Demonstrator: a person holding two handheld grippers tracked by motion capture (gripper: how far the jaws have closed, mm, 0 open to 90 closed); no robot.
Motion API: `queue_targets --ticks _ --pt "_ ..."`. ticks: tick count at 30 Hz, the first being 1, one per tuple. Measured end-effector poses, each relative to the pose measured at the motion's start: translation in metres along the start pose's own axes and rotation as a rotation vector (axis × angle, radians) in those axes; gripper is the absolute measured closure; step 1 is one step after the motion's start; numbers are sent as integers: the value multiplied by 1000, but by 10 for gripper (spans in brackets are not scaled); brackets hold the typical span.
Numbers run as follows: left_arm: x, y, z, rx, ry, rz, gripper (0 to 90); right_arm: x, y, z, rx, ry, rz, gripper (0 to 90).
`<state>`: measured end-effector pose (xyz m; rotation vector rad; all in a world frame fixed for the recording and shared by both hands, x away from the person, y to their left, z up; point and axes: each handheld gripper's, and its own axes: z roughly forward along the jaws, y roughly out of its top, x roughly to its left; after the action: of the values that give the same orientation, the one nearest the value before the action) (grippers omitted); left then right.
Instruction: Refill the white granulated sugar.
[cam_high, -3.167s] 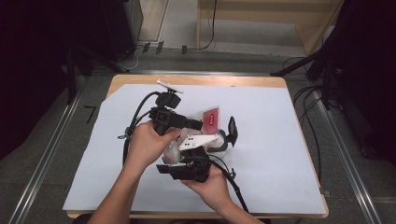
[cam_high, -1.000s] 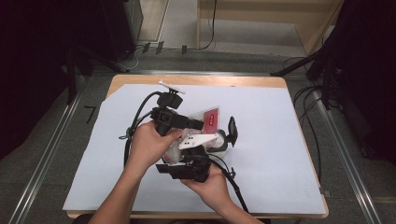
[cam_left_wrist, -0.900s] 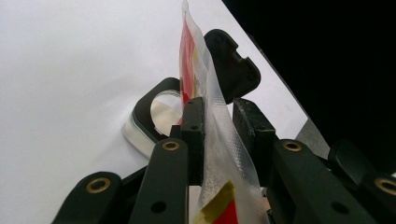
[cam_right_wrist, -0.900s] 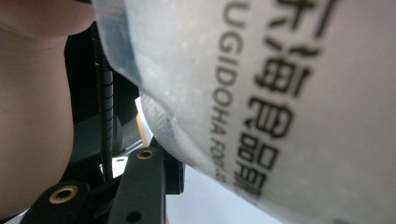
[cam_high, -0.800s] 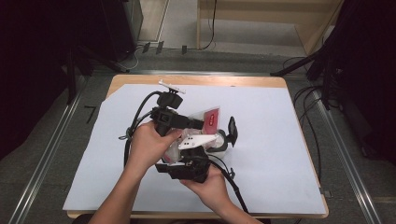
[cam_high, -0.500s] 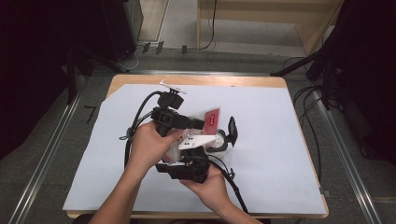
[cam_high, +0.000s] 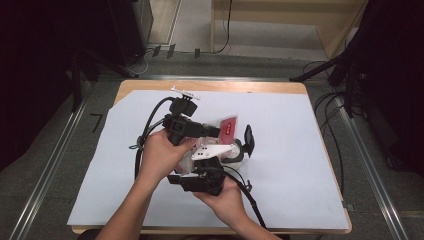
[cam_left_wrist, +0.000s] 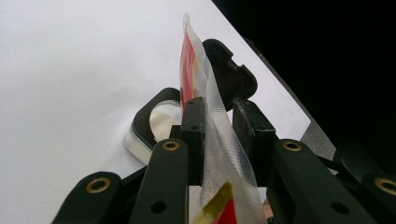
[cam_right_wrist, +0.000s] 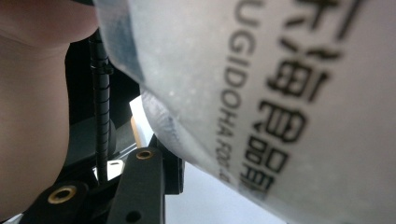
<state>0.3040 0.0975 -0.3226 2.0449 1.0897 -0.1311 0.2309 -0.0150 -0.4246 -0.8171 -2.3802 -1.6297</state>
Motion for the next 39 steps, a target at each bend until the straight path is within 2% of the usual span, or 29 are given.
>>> queue_targets --ticks 5,8,13,17,23,28,30,39 --pt "-1 4 2 7 -6 -4 750 -1 1 0 -9 -6 -4 630" --pt "0 8 1 27 -7 -2 749 -2 2 -1 -17 -9 4 631" --pt "3 13 5 47 -16 -27 749 -2 5 -2 -18 -18 9 633" --pt "6 18 7 73 -19 -41 746 -3 7 -2 -15 -17 31 633" --pt "5 22 7 98 -10 -28 743 -3 10 -3 -21 -7 61 621" --pt "5 21 7 86 -14 -43 744 -3 10 -2 -19 -17 56 632" --pt "6 21 6 91 -16 -31 743 -2 10 -2 -19 -25 49 634" --pt "10 15 2 62 -21 -37 746 2 8 4 -18 -56 15 639"
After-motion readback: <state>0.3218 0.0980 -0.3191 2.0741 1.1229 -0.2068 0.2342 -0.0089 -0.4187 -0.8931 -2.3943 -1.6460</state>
